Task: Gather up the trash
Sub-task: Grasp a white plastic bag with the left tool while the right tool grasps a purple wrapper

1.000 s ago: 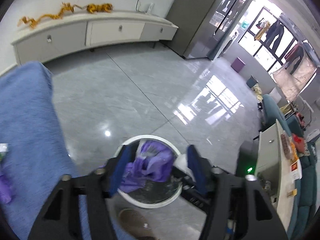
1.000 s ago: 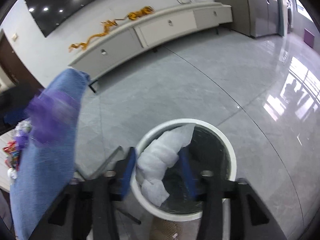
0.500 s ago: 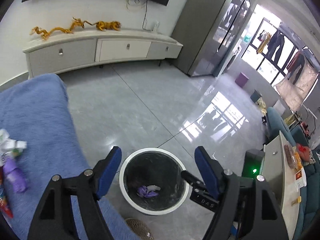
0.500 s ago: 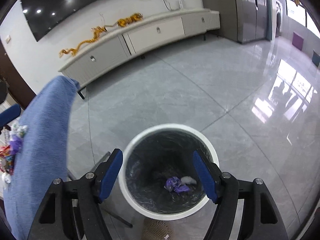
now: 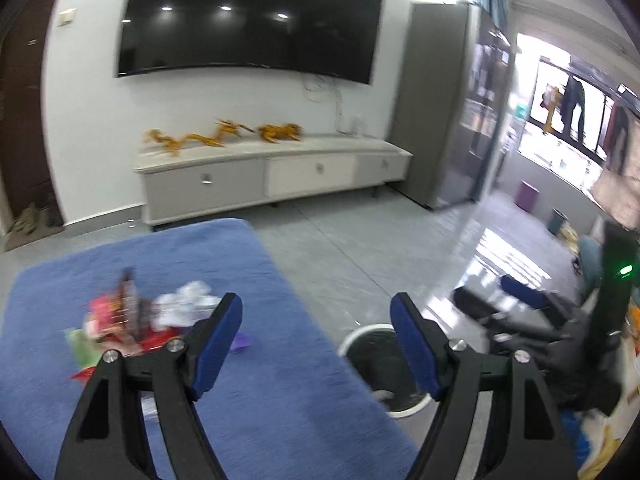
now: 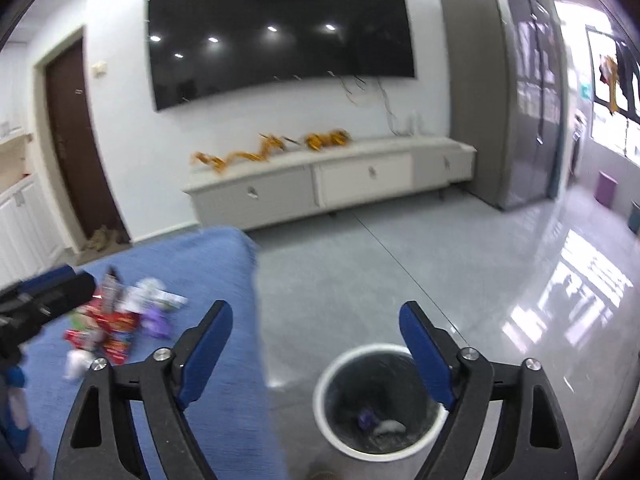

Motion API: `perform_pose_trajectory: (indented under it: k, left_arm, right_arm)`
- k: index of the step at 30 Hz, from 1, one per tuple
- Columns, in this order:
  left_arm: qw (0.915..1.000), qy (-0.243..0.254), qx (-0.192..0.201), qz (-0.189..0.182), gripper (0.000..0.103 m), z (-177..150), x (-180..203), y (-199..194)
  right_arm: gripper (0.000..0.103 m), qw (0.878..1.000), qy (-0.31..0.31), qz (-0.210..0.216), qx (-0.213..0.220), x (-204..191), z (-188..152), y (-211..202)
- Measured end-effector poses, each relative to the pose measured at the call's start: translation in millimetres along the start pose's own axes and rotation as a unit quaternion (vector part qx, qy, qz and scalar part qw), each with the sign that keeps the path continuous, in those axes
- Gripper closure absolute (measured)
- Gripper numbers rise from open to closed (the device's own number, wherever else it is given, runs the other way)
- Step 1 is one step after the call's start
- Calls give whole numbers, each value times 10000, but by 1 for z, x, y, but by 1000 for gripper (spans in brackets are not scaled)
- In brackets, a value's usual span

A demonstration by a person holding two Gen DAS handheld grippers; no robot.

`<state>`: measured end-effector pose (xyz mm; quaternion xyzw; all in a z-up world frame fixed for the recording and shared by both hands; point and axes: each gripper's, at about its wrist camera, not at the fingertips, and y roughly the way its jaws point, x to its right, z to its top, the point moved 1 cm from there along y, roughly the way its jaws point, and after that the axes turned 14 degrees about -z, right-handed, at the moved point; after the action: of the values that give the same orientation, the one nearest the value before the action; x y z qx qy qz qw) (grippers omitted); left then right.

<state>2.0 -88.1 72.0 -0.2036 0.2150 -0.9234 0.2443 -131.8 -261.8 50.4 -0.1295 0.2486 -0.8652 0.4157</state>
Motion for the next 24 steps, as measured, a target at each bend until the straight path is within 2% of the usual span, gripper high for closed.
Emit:
perform_pose_trajectory:
  k: [4, 7, 11, 16, 18, 24]
  left_arm:
    - [9983, -251, 326, 418, 20, -12, -39, -42]
    - [9952, -428, 492, 724, 20, -25, -70, -64]
    - [9933, -611, 328, 927, 20, -41, -108, -80]
    - [9882, -916, 126, 1220, 20, -65, -147, -81]
    - [9848, -1114, 13, 1330, 20, -75, -162, -73]
    - [9829, -1392, -417, 1128, 20, -95, -185, -39]
  right_arm:
    - [14, 9988, -237, 320, 294, -35, 11, -30]
    - [0, 9963, -343, 657, 433, -58, 14, -42]
    - [0, 9925, -359, 1015, 577, -79, 14, -45]
    - [0, 9894, -393, 1298, 525, -99, 9, -26]
    - [0, 9879, -475, 1435, 349, -109, 7, -12]
    - [0, 9837, -831, 1537, -416, -144, -10, 44]
